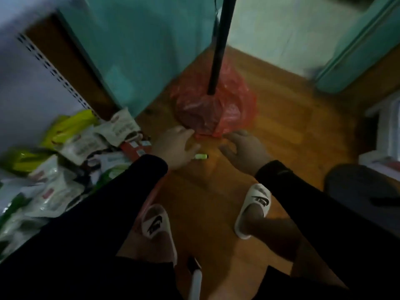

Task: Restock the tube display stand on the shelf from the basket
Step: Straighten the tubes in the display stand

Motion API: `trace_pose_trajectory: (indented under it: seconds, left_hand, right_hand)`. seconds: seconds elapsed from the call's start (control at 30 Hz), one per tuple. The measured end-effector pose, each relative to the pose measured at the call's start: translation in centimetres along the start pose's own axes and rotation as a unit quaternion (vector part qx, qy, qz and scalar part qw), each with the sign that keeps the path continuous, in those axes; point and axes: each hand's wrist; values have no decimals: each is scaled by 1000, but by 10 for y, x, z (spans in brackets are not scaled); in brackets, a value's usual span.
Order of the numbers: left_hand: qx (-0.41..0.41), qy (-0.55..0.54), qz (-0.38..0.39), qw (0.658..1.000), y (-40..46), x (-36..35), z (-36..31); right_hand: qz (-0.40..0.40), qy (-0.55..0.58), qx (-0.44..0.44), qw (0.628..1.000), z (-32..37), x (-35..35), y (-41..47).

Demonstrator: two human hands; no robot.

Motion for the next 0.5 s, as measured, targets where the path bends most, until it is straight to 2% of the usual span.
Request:
trace_pose_trajectory:
  seconds: [0.17,0.37,0.5]
  left_hand:
    - [54,9,87,995,63,-90,33]
    - [109,15,168,980,128,-184,74]
    - [96,42,177,979,171,-234,95]
  right_hand:
    - [91,15,-35,995,-43,-90,60]
    - [160,22,-92,983,-94,-188,120]
    - [190,32,-116,974,-124,-248,153]
Point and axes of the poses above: each hand's wrist, its own y-axis towards the middle knuckle, its own x-axis out of the back of the hand, z = x × y, and after that the axes turned 1 degree about -z, right-handed
